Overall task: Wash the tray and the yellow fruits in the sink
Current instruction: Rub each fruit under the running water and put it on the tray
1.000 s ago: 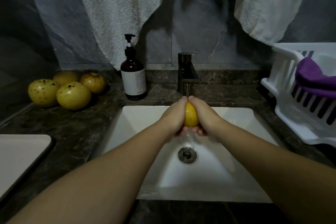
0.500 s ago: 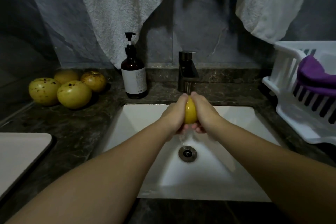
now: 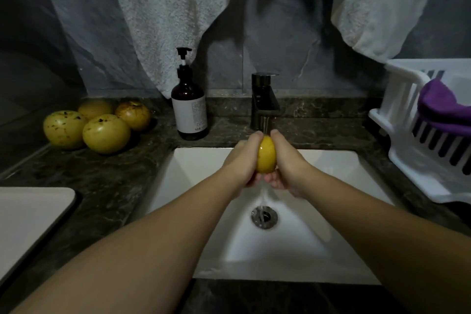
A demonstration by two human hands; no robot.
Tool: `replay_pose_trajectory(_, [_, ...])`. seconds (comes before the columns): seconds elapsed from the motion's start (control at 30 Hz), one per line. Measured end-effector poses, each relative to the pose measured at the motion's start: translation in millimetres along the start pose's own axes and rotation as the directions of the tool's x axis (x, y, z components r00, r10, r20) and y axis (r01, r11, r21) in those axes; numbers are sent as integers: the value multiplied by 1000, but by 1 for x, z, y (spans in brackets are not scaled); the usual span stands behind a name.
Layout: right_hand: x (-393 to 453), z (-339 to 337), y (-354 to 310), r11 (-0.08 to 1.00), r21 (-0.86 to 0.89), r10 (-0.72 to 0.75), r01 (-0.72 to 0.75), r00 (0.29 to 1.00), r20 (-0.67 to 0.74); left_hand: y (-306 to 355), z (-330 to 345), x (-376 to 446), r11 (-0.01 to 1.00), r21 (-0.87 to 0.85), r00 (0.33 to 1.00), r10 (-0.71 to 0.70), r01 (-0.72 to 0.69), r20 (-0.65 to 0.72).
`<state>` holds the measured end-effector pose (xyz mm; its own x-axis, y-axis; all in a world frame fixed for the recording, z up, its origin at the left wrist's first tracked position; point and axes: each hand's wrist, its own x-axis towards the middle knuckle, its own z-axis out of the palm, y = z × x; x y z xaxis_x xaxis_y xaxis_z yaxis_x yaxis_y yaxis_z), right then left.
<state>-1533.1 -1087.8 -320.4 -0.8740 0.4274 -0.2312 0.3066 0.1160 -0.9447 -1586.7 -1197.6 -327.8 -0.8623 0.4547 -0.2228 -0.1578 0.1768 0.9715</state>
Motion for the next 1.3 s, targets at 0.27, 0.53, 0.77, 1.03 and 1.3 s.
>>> replay_pose_trajectory(0.27, [1, 4, -4, 996, -25, -90, 90, 996, -28, 2, 1, -2, 998, -42, 998, 49, -50, -26])
replay_pose_trajectory(0.53, [3, 6, -7, 995, -42, -93, 91, 994, -57, 4, 2, -6, 998, -25, 997, 50, -52, -56])
replay_pose_trajectory(0.77, [8, 7, -2, 989, -62, -139, 136, 989, -54, 4, 0, -9, 991, -117, 997, -72, 71, -2])
replay_pose_trajectory(1.03, [9, 6, -3, 964, -180, -206, 196, 978, -40, 5, -1, -13, 956, -247, 987, -149, 158, 53])
replay_pose_trajectory(1.3, [11, 8, -4, 976, -129, -188, 178, 980, -70, 8, 0, -15, 965, -243, 995, -99, 103, 30])
